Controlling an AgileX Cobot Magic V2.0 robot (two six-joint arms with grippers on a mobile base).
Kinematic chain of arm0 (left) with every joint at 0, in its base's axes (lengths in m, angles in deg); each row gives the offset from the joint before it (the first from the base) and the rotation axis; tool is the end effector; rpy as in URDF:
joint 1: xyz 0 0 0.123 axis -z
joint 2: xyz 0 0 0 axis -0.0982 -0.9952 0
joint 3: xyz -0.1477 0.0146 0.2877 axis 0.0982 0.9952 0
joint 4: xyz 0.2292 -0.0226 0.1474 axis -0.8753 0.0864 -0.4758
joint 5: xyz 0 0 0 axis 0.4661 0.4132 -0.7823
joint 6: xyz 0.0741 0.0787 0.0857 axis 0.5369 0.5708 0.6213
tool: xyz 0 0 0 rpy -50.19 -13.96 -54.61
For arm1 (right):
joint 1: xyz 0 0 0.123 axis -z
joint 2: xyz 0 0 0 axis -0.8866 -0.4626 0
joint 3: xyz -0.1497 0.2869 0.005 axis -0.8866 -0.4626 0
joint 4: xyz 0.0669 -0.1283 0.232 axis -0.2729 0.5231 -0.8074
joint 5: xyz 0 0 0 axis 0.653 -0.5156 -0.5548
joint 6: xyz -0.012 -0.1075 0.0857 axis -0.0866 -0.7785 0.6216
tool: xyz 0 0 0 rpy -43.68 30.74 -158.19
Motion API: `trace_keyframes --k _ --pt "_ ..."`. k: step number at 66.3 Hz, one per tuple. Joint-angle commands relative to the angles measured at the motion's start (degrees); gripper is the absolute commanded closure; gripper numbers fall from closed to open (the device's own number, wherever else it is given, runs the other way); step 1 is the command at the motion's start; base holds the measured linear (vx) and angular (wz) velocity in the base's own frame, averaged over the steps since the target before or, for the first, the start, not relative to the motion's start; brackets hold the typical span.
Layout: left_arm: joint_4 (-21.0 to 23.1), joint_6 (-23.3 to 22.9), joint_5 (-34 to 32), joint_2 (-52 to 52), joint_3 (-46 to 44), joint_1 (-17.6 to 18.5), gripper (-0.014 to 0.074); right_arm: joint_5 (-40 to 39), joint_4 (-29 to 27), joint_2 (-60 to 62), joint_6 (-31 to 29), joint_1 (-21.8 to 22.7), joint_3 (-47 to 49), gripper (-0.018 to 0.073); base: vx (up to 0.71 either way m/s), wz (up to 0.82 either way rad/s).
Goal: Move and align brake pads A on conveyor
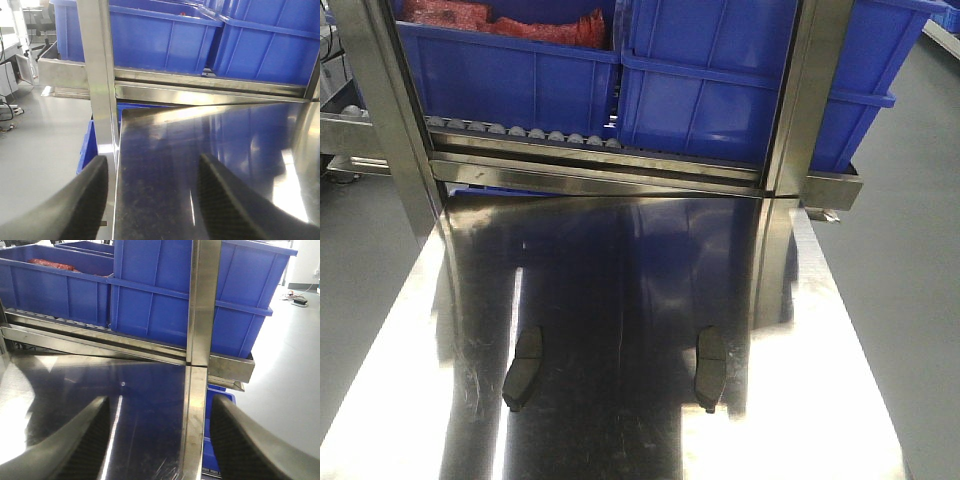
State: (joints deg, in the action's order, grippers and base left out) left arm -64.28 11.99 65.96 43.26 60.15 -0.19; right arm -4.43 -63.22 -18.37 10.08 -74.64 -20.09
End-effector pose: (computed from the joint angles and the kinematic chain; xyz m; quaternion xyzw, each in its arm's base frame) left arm 0.0934 -0.0075 0.2805 0.0245 0.7666 -0.0344 0.6407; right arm 0.0880 0.0123 0.3028 -0.0673 0.7501 0.0497 0.6560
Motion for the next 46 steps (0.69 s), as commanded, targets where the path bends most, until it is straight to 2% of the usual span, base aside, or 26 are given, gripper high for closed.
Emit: trace_keyframes --k 1,14,24,28,46 --pt "0.3 0.2 -4.9 -0.6 -1.4 0.4 0.0202 -4.3 0.6 -0.7 0.0 0.2 1.5 0.0127 0.0 0.0" --pt "4.7 0.1 -4.6 -0.6 -1.4 0.4 0.0202 -4.3 0.6 -0.7 0.0 0.2 1.5 0.0127 0.0 0.0" --pt "3.0 0.2 -5.7 -1.4 -2.2 0.4 0.0202 -4.3 0.6 -0.7 0.0 0.2 1.5 0.0127 0.0 0.0" --pt "1.5 0.2 -4.0 -3.6 -3.7 0.4 0.0202 -4.3 0.6 -0.7 0.0 0.2 1.5 0.0127 0.0 0.0" --pt "-0.2 0.2 6.2 -22.1 -15.6 0.4 0.0202 -4.3 0.6 -0.7 0.0 0.2 1.5 0.0127 0.0 0.0"
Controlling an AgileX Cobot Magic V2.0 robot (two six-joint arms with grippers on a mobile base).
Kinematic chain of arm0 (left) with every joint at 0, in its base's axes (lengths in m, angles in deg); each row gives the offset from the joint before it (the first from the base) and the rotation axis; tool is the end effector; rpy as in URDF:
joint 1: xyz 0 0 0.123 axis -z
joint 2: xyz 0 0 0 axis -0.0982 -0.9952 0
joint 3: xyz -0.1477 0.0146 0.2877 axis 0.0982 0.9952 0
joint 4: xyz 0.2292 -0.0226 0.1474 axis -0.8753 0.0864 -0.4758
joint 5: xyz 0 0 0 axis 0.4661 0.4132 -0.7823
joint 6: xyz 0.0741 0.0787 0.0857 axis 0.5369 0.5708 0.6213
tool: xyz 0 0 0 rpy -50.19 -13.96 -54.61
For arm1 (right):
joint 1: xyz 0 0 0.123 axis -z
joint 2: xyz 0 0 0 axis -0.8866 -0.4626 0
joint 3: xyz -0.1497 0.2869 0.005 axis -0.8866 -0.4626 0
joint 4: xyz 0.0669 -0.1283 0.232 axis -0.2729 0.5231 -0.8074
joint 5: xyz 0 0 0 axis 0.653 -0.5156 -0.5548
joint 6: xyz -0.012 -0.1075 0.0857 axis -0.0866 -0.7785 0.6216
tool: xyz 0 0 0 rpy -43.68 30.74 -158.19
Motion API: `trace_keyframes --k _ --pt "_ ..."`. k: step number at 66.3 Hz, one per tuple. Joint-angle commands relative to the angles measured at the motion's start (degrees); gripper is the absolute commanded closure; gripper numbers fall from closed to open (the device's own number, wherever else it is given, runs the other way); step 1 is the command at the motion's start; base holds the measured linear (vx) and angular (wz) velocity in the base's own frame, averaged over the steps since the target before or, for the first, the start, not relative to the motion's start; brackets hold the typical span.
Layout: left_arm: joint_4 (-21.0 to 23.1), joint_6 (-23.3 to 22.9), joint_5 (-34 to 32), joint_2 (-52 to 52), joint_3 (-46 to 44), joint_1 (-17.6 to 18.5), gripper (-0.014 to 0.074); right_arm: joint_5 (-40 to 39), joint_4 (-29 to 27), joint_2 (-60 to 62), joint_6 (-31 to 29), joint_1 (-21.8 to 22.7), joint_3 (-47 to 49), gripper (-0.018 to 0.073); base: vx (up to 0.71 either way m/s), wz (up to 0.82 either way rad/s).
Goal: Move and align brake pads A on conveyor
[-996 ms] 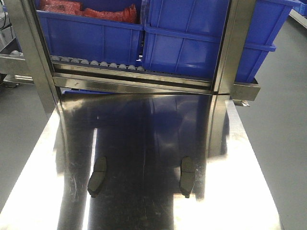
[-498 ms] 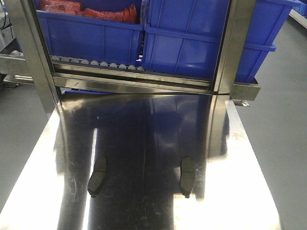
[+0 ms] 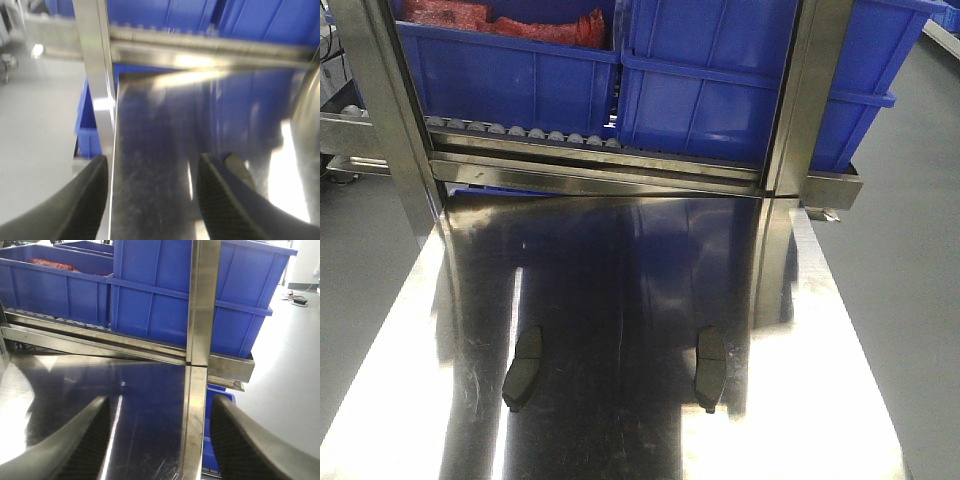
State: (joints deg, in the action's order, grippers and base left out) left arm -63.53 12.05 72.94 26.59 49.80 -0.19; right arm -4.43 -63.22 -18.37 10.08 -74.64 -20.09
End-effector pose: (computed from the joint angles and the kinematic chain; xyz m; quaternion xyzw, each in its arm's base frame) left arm 0.1342 -0.0119 0.3035 0.0234 0.8358 -0.0332 0.5475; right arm 0.0880 0.0123 0.3028 -0.0673 0.7501 0.0497 0.6560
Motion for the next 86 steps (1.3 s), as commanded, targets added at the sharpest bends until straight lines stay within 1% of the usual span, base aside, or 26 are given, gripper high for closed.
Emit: trace_keyframes --k 1,9,15,18,31,35,37,43,50,54,61,70,74,78,86 --pt "-0.9 0.1 0.0 -6.3 -5.7 0.4 0.0202 -4.3 0.6 -0.7 0.0 0.2 1.5 0.0127 0.0 0.0" --pt "-0.6 0.0 5.5 -14.3 -10.1 0.4 0.0202 -4.3 0.6 -0.7 0.0 0.2 1.5 0.0127 0.0 0.0" --pt "-0.6 -2.1 8.8 -19.9 -12.2 0.4 0.0202 -4.3 0.6 -0.7 0.0 0.2 1.5 0.0127 0.0 0.0" --pt "-0.4 -3.0 8.7 -22.3 -12.6 0.4 0.0202 -4.3 0.6 -0.7 0.0 0.2 1.5 0.0127 0.0 0.0" --pt "3.2 -2.7 7.3 -31.8 -12.7 0.4 0.0202 -4.3 0.6 -0.7 0.0 0.2 1.5 0.0127 0.0 0.0" --pt "4.3 -2.0 7.0 -34.3 -12.7 0.4 0.0202 -4.3 0.6 -0.7 0.0 0.2 1.5 0.0127 0.0 0.0" --pt "4.8 -0.7 7.0 -35.4 -12.7 0.8 0.0202 -4.3 0.6 -0.7 0.0 0.2 1.5 0.0127 0.0 0.0" --pt "6.0 1.5 7.5 -38.8 -14.0 3.2 0.0202 -4.3 0.6 -0.7 0.0 0.2 1.5 0.0127 0.0 0.0" --pt "6.8 1.7 7.9 -42.4 -17.1 7.2 0.0206 -4.3 0.6 -0.7 0.0 0.2 1.5 0.0127 0.0 0.0" --pt "6.9 1.3 7.9 -44.5 -19.6 9.9 0.0208 -4.3 0.6 -0.7 0.0 0.2 1.5 0.0127 0.0 0.0" --pt "6.3 -1.4 8.3 -48.7 -24.0 13.9 0.0216 -4.3 0.6 -0.7 0.0 0.2 1.5 0.0127 0.0 0.0" --pt "6.3 -1.8 8.8 -55.2 -30.1 18.6 0.0233 -4.3 0.6 -0.7 0.0 0.2 1.5 0.0127 0.0 0.0" --pt "5.6 -3.4 9.4 -58.3 -32.7 19.9 0.0239 -4.3 0.6 -0.7 0.0 0.2 1.5 0.0127 0.0 0.0" --pt "4.0 -5.4 10.5 -60.9 -34.8 20.9 0.0239 -4.3 0.6 -0.7 0.0 0.2 1.5 0.0127 0.0 0.0" --pt "1.6 -10.7 12.1 -65.5 -37.8 20.9 0.0232 -4.3 0.6 -0.7 0.0 0.2 1.5 0.0127 0.0 0.0"
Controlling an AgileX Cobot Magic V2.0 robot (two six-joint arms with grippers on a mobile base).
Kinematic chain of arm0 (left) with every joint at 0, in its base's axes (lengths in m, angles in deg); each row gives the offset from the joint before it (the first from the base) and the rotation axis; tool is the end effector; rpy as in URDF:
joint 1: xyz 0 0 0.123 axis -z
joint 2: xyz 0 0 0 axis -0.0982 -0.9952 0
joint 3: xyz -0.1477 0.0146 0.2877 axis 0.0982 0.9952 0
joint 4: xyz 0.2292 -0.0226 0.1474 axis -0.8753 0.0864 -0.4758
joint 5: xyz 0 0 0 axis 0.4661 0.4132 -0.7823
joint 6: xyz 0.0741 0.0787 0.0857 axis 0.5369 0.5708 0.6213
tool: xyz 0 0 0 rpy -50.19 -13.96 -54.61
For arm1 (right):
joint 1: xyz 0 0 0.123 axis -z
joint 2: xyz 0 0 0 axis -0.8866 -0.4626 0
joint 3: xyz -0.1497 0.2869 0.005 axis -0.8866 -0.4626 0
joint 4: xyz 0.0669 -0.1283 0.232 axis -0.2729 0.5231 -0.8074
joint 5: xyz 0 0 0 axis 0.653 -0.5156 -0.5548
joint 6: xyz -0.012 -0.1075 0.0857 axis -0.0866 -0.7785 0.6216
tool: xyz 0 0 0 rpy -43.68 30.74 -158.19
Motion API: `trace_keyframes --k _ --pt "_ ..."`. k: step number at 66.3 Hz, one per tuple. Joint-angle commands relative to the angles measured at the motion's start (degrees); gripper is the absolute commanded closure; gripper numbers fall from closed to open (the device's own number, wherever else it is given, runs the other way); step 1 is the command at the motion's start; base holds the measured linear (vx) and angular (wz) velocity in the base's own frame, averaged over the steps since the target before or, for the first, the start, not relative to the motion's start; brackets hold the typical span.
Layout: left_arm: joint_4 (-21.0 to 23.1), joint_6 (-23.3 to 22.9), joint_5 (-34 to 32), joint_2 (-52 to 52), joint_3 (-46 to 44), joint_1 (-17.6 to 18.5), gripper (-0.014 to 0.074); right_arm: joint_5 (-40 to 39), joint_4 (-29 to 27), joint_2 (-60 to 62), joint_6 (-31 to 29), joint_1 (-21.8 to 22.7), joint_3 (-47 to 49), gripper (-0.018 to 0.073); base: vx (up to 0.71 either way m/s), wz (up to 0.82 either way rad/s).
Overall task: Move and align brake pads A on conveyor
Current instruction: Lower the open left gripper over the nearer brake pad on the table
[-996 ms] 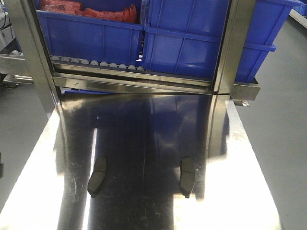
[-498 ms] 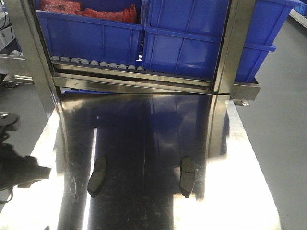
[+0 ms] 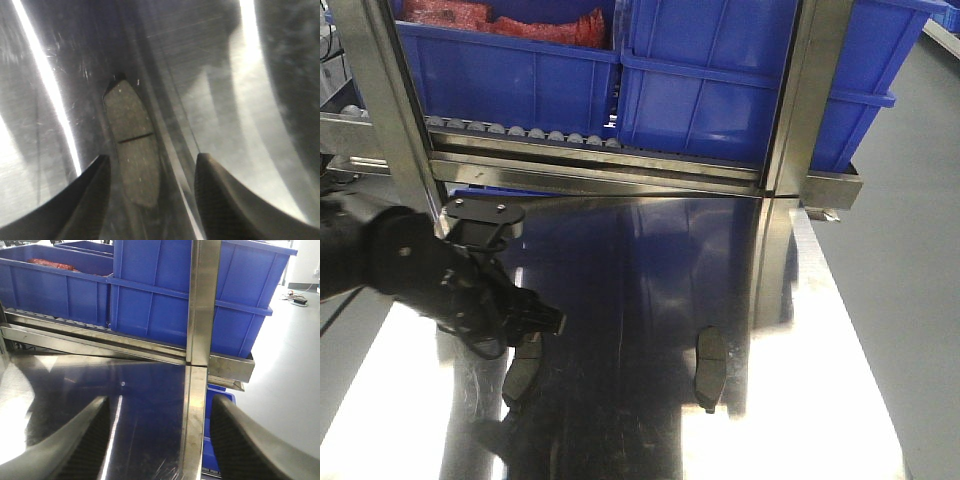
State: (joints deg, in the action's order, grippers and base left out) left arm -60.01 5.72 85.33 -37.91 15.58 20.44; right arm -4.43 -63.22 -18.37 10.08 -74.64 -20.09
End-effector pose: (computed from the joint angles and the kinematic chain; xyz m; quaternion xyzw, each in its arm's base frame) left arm 0.3313 -0.1670 0.2177 0.1309 0.9694 -0.0808 0.1911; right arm 0.0880 0.0123 0.3028 -0.0673 0.7501 0.0497 0.6560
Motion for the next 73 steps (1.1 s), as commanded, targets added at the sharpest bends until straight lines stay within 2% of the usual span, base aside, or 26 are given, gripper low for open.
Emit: trace_keyframes --k 1,29,39,64,73 --pt "-2.1 -4.7 -0.3 -1.4 -3.8 0.2 0.023 -4.3 0.6 -0.7 0.0 0.2 1.5 0.0127 0.0 0.0" --pt "-2.8 -5.7 3.1 -8.9 -8.6 0.2 0.0114 -4.3 0.6 -0.7 0.0 0.2 1.5 0.0127 0.0 0.0" --pt "-3.1 -8.4 3.3 -10.4 -8.6 0.2 0.0113 -4.3 0.6 -0.7 0.0 0.2 1.5 0.0127 0.0 0.0" --pt "-2.8 -8.4 3.4 -12.9 -8.6 0.2 0.0115 -4.3 0.6 -0.7 0.0 0.2 1.5 0.0127 0.0 0.0" --pt "-3.1 -8.0 3.2 -13.1 -8.6 0.2 0.015 -4.3 0.6 -0.7 0.0 0.2 1.5 0.0127 0.0 0.0"
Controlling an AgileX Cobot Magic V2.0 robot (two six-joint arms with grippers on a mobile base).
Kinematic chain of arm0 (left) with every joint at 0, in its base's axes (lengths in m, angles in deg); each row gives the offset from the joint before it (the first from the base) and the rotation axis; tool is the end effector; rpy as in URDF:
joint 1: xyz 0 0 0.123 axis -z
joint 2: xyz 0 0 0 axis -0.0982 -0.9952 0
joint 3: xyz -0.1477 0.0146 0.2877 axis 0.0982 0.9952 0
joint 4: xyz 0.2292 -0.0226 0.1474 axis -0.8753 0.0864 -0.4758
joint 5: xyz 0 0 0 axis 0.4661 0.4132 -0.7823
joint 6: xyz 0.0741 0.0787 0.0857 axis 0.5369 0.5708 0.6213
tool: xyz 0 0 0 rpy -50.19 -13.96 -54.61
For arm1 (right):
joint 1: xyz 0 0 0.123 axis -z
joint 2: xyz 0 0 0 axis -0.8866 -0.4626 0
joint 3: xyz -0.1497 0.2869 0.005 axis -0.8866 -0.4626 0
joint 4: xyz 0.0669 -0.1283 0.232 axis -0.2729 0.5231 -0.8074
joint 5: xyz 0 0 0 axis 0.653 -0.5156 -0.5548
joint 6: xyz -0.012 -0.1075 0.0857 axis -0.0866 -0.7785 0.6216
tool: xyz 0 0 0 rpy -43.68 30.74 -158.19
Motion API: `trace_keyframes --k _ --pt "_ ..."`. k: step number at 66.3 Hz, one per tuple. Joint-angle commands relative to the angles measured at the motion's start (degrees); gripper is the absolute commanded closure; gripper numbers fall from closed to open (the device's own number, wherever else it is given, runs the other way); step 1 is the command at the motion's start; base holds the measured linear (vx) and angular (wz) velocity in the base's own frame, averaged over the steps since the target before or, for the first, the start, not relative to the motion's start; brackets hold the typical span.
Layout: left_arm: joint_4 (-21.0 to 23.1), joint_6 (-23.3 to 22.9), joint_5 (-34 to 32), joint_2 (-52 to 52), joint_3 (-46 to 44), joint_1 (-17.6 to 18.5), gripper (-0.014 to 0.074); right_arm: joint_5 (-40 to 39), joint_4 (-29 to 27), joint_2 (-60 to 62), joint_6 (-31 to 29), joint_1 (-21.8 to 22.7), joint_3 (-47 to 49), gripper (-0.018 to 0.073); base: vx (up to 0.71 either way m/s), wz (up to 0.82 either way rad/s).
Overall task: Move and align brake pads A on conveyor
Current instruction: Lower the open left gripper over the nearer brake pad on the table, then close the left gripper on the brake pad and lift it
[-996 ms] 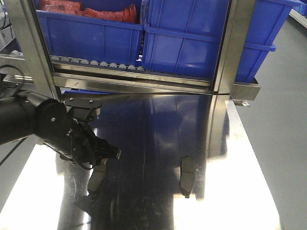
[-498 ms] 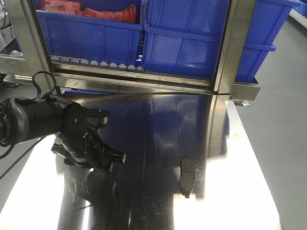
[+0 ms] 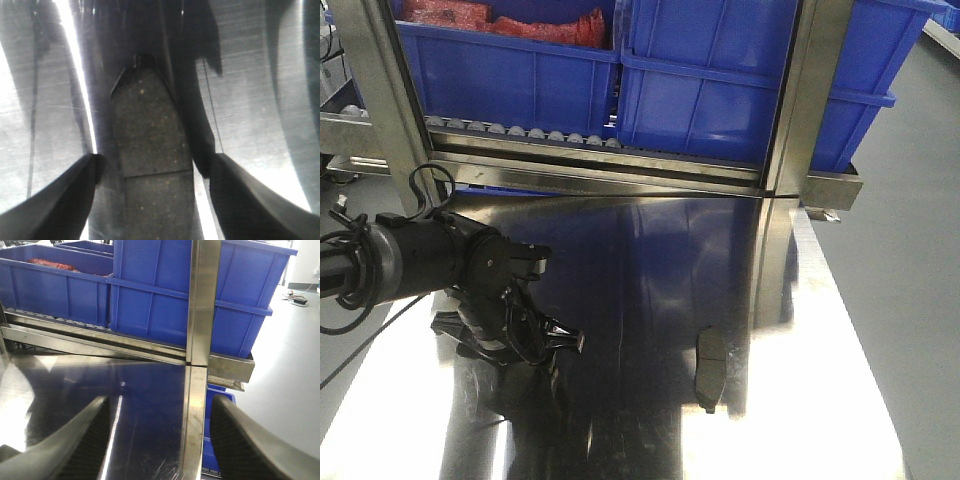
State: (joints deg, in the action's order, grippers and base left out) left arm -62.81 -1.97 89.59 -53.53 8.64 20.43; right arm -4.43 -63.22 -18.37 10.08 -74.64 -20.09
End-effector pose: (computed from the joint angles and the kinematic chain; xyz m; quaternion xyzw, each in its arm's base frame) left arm 0.3657 -0.1788 0.1430 0.0816 0.9921 -0.0347 0.0885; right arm 0.0880 0.0123 0.3028 -0.0673 0.7501 0.0497 0.6560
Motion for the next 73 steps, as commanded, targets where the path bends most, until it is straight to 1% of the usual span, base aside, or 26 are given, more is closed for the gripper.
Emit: trace_keyframes --k 1,8,15,18,31,41,50,57,63,73 --pt "-0.3 -0.3 -1.0 2.5 -1.6 0.2 0.0161 -4.3 0.6 -0.7 0.0 0.2 1.5 0.0127 0.0 0.0" --pt "0.0 -0.3 -0.9 1.7 -1.6 0.2 0.0231 -4.3 0.6 -0.7 0.0 0.2 1.5 0.0127 0.0 0.0" --pt "0.0 0.4 -0.8 1.0 -1.6 0.2 0.0324 -4.3 0.6 -0.7 0.0 0.2 1.5 0.0127 0.0 0.0" --pt "0.0 1.3 -0.8 0.9 -1.6 0.2 0.0383 -4.3 0.6 -0.7 0.0 0.2 1.5 0.0127 0.0 0.0" --pt "-0.5 1.2 -1.7 2.2 -1.6 0.2 0.0606 -4.3 0.6 -0.7 0.0 0.2 1.5 0.0127 0.0 0.0" --pt "-1.6 1.2 -2.8 7.0 -1.5 0.5 0.0604 -4.3 0.6 -0.7 0.0 0.2 1.5 0.0127 0.0 0.0" --pt "-4.1 1.1 -2.9 13.1 -0.9 2.4 0.0603 -4.3 0.6 -0.7 0.0 0.2 1.5 0.0127 0.0 0.0" --pt "-5.1 -0.7 -6.3 18.8 3.1 3.5 0.0603 -4.3 0.6 -0.7 0.0 0.2 1.5 0.0127 0.0 0.0" --pt "-5.4 -2.4 -9.9 25.4 8.2 3.6 0.0603 -4.3 0.6 -0.7 0.0 0.2 1.5 0.0127 0.0 0.0" --pt "-6.4 -2.4 -12.9 37.1 17.9 3.6 0.0603 -4.3 0.6 -0.7 0.0 0.2 1.5 0.0127 0.0 0.0"
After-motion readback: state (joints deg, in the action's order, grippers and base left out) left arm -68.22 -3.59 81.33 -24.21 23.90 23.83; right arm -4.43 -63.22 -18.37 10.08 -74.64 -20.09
